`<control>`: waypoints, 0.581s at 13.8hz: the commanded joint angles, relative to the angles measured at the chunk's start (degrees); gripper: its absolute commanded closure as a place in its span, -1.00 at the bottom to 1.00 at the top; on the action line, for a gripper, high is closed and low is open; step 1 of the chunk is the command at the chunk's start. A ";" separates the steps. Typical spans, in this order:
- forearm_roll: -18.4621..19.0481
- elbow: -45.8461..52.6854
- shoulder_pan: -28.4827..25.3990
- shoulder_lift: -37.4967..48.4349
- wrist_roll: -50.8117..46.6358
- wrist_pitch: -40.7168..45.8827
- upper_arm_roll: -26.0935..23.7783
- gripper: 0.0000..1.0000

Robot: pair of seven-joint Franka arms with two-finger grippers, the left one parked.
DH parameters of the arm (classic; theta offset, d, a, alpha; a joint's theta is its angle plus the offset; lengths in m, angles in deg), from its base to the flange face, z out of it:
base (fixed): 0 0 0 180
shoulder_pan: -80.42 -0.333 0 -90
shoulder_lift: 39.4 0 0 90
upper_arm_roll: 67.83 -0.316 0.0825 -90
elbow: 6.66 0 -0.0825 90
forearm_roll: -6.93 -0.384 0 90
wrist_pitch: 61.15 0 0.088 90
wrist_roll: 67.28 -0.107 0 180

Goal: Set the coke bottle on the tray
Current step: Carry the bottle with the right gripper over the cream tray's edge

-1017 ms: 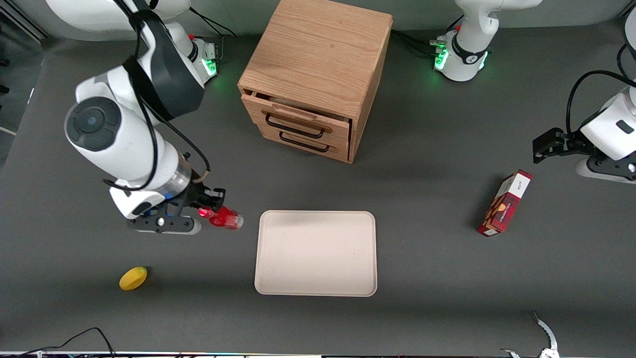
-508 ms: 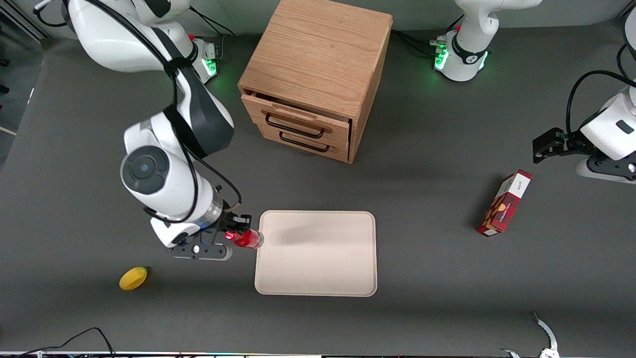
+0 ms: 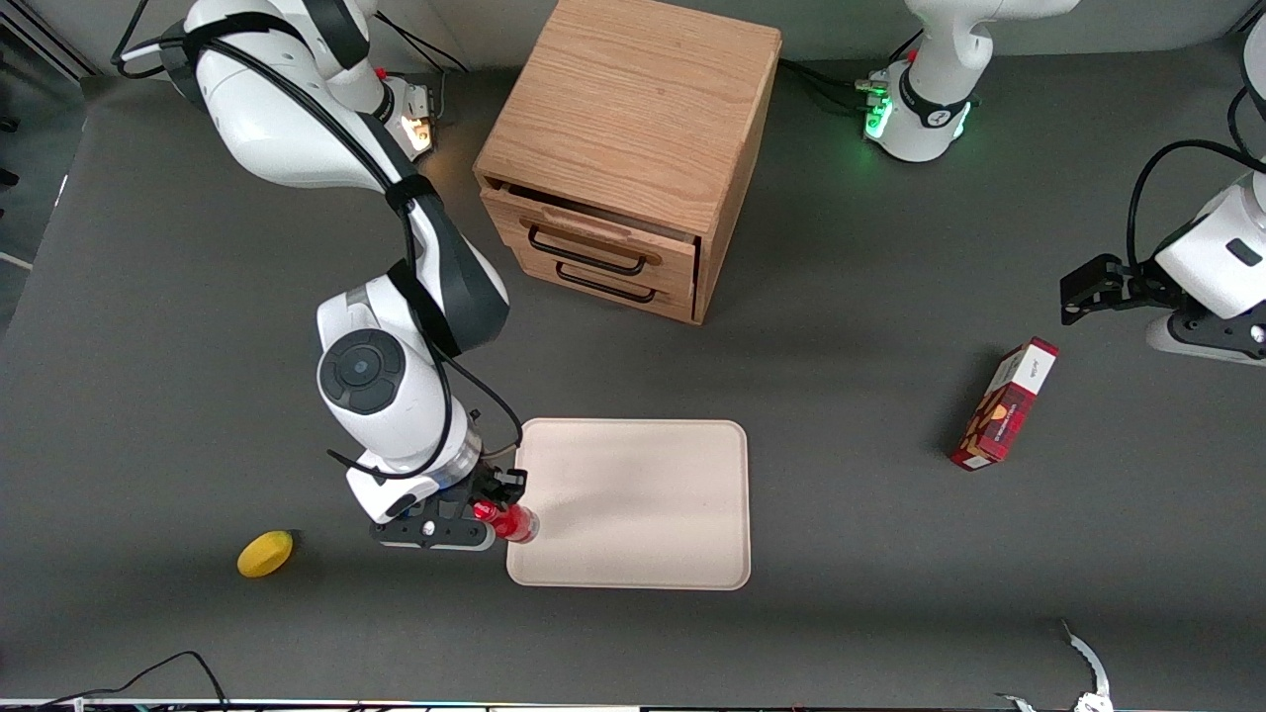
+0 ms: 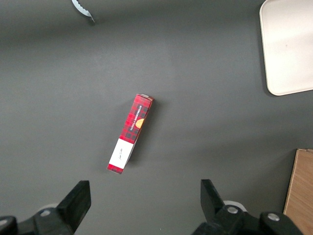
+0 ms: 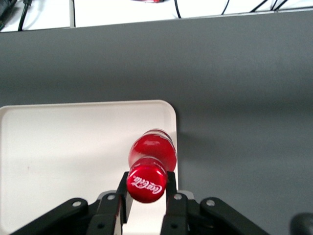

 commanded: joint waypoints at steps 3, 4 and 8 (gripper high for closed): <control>0.89 3.22 -1.74 -3.94 -2.87 -4.54 1.86 1.00; 0.89 3.14 -1.83 -4.20 -2.87 -4.81 1.86 1.00; 0.89 3.05 -2.88 -6.49 -3.66 -6.66 1.94 1.00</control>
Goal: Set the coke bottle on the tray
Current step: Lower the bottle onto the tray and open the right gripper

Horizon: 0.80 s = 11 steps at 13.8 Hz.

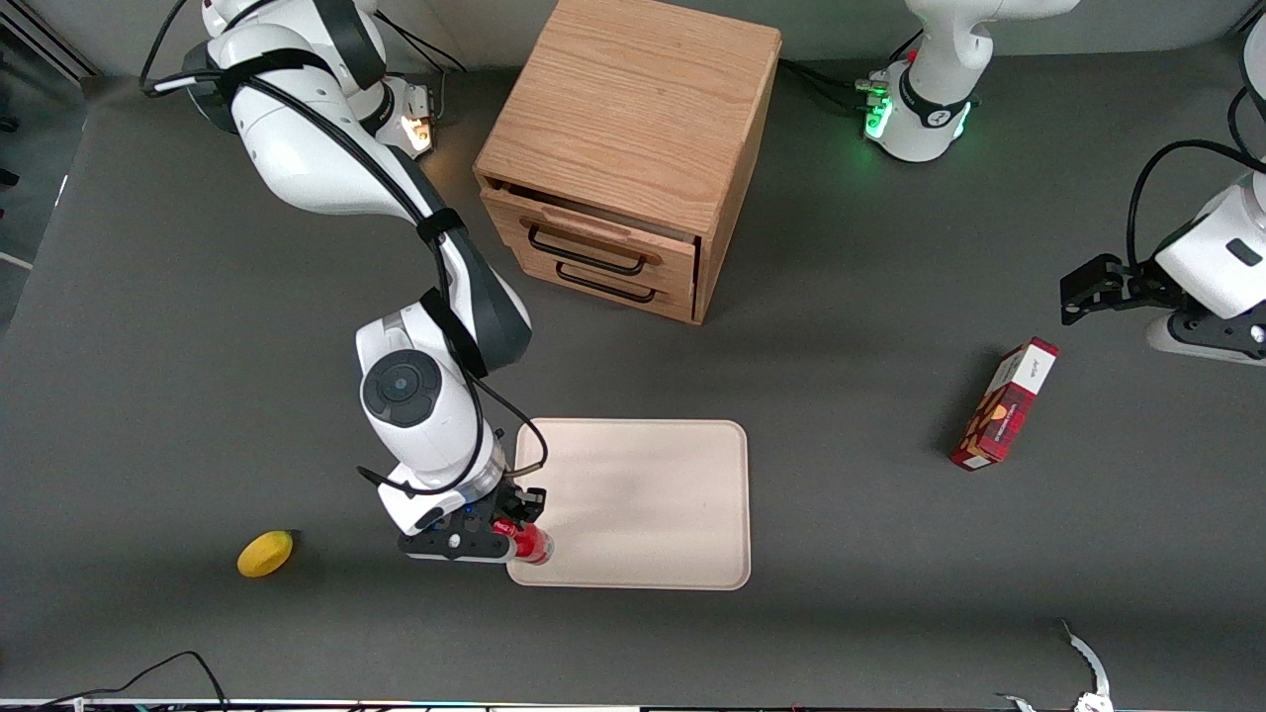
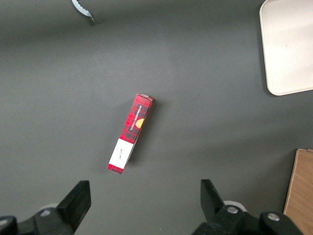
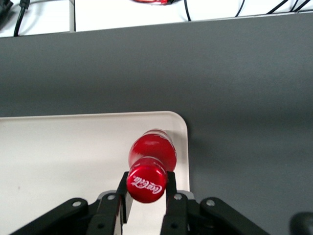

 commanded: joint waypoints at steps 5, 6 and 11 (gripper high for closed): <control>0.89 2.68 -1.80 -2.77 -4.36 -1.22 0.95 0.94; 0.97 2.59 -1.89 -2.85 -4.36 -1.22 0.95 0.61; 0.97 2.68 -1.89 -2.77 -4.44 -1.22 1.65 -0.98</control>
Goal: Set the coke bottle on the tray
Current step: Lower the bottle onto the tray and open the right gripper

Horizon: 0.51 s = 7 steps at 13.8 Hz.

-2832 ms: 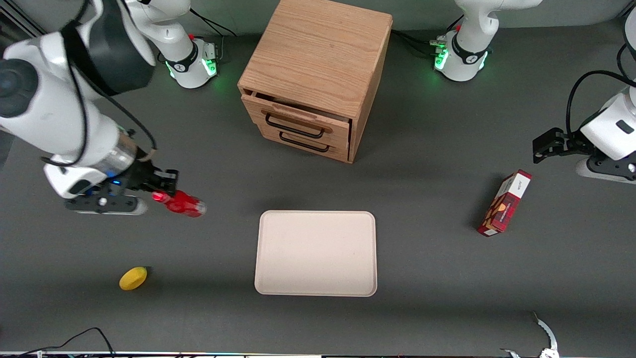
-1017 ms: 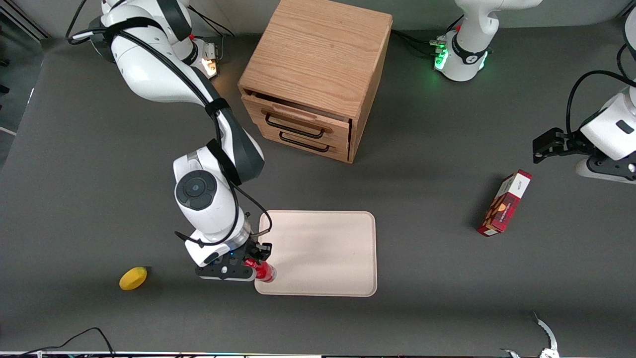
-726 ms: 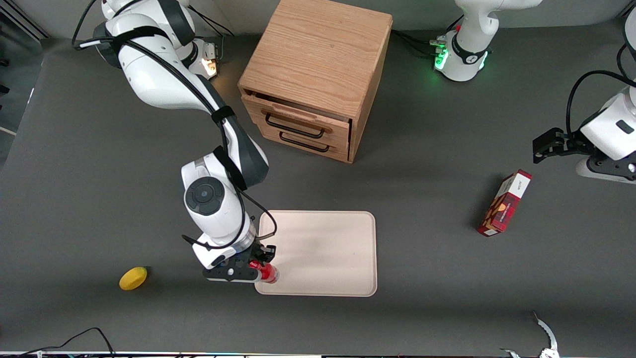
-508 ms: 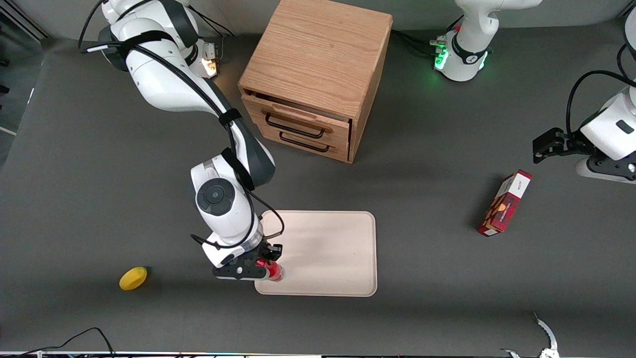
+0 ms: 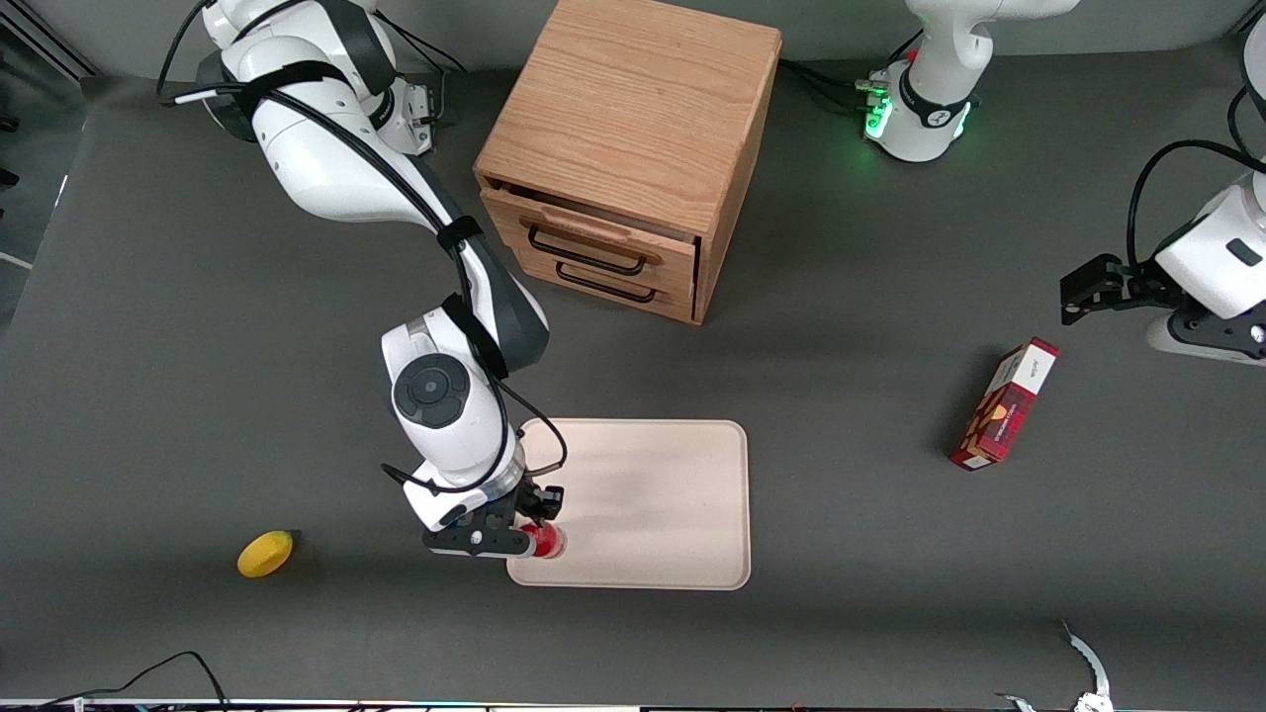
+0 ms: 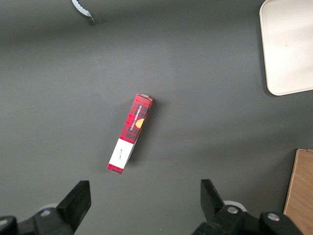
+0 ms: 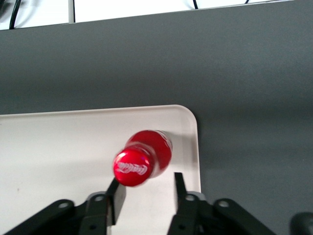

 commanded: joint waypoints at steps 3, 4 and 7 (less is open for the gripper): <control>0.88 2.51 -0.75 -1.25 -2.16 0.11 1.25 -1.00; 0.88 2.51 -0.75 -0.90 -2.16 0.55 1.25 -1.00; 0.53 2.33 -0.41 1.47 -2.08 2.82 1.16 -1.00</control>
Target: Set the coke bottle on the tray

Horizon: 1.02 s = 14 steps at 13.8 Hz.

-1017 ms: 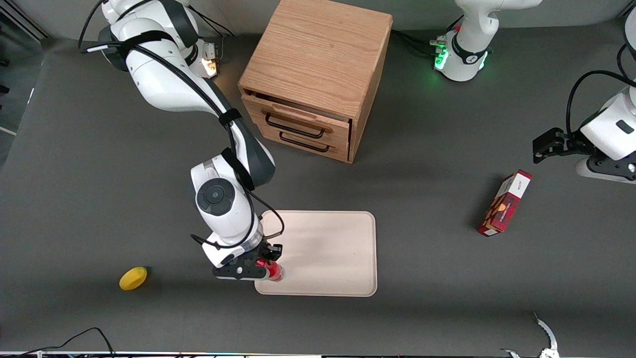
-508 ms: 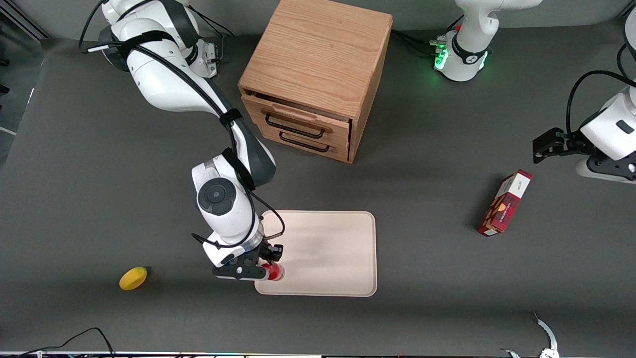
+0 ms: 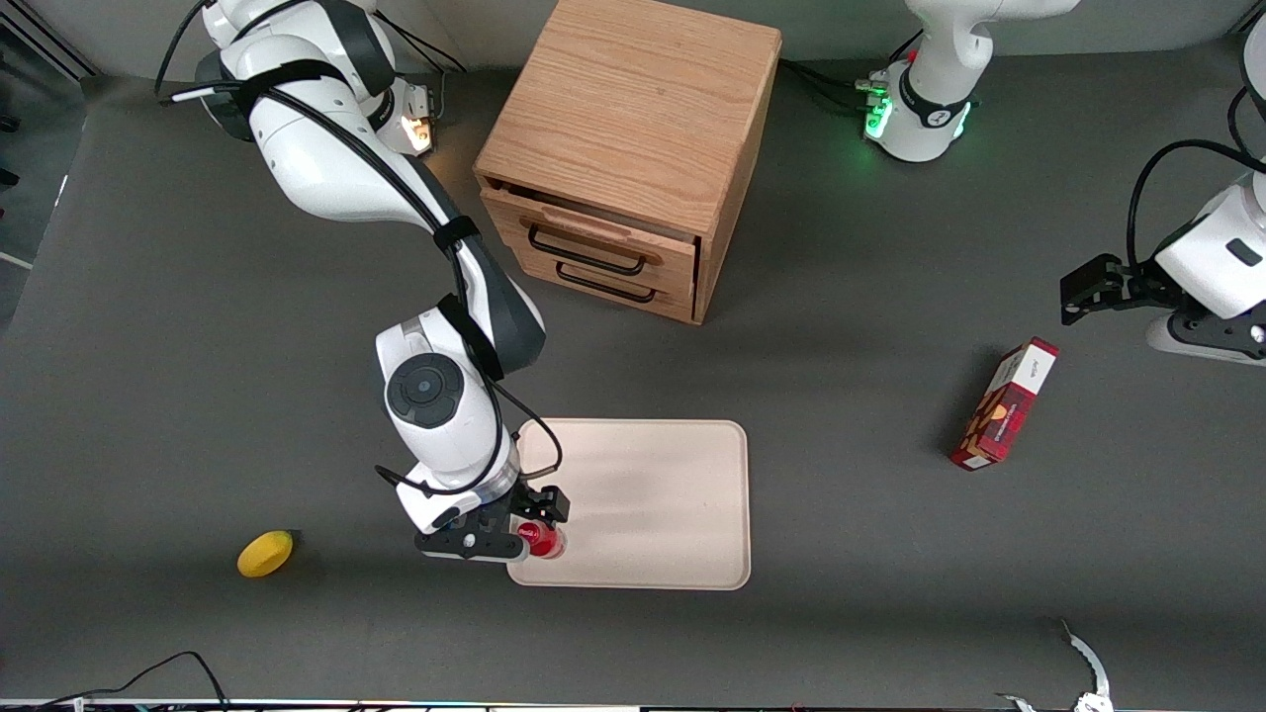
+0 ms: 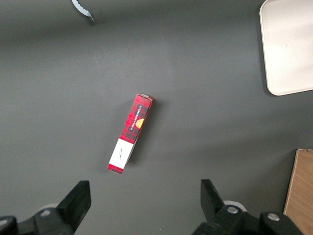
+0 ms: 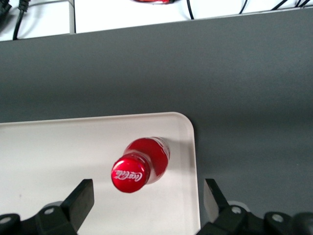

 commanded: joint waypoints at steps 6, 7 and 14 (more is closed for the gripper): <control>0.09 -17.34 2.13 18.68 -1.35 5.16 0.08 -1.00; 0.09 -22.08 3.45 22.28 -1.17 5.16 -0.01 -0.98; -2.72 -37.07 13.73 41.03 14.79 13.04 -0.45 -1.00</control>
